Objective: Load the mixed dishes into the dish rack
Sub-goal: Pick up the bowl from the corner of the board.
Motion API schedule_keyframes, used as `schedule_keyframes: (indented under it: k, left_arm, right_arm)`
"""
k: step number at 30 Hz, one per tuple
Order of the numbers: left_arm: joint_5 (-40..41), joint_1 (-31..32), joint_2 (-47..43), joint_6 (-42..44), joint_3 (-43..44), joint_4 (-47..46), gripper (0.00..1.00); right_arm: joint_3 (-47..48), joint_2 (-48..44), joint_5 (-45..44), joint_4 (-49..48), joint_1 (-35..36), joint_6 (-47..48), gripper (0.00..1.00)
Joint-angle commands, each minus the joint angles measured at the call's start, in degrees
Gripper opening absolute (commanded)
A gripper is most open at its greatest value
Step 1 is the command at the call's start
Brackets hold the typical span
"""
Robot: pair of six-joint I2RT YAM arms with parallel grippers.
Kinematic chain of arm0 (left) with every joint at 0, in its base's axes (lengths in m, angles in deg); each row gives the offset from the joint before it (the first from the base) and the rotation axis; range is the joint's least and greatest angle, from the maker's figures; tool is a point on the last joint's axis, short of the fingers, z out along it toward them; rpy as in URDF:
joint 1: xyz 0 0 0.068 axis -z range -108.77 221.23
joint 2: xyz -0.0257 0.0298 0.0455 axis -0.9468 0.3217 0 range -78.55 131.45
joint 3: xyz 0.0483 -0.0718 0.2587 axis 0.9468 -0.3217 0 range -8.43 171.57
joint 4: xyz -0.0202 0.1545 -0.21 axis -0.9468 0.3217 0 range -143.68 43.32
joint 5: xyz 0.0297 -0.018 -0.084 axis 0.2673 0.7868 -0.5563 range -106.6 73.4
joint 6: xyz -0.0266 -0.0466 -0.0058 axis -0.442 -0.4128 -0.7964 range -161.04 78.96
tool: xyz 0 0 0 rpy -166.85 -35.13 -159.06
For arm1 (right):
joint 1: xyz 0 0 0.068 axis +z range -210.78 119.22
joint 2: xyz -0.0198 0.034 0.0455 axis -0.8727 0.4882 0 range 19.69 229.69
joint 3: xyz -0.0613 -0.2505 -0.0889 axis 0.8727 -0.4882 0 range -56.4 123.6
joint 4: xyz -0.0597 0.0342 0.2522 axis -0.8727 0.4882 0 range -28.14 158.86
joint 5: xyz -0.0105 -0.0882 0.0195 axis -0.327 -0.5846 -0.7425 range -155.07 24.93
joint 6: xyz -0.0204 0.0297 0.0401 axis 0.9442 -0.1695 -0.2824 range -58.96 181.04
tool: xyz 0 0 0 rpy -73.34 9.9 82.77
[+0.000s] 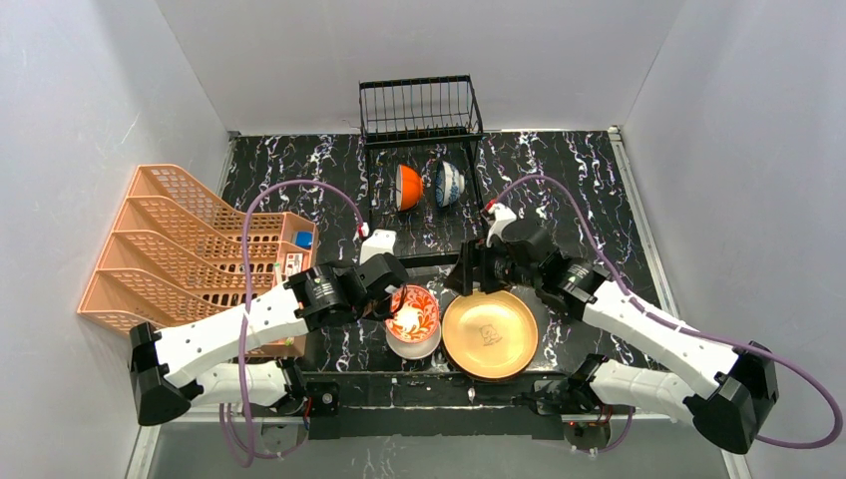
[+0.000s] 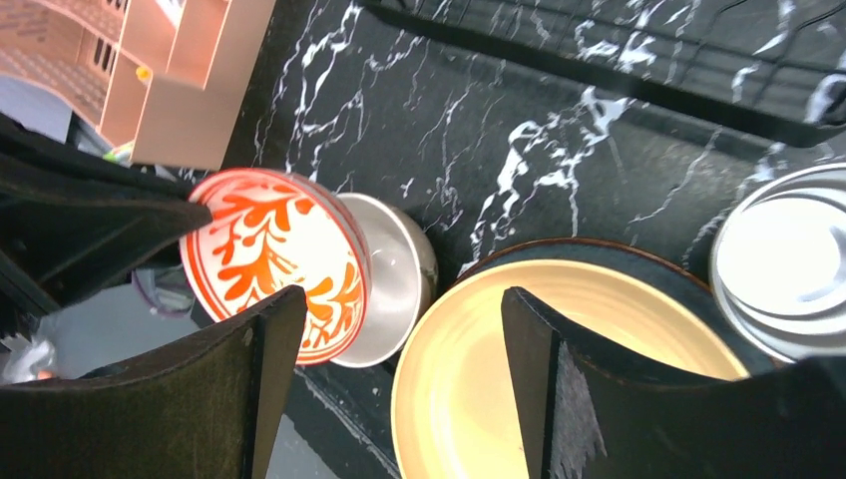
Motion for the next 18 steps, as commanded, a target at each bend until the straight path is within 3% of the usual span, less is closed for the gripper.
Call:
schedule_keyframes:
  k: [1, 10, 18]
  left_arm:
    - [2.21, -0.31, -2.12, -0.50, 3.05, 0.00, 0.00]
    - [1.31, -0.40, -2.13, -0.44, 3.43, -0.39, 0.00]
    - [1.08, -0.40, -2.65, -0.41, 3.64, -0.04, 0.00]
  right_arm:
    - [-2.06, 0.98, 4.94, -3.72, 2.32, -0.67, 0.79]
    - [-1.91, 5.65, 1.41, -4.81, 7.63, -1.11, 0.75]
    - [0.20, 10.42, 0.77, -6.71, 9.41, -1.31, 0.66]
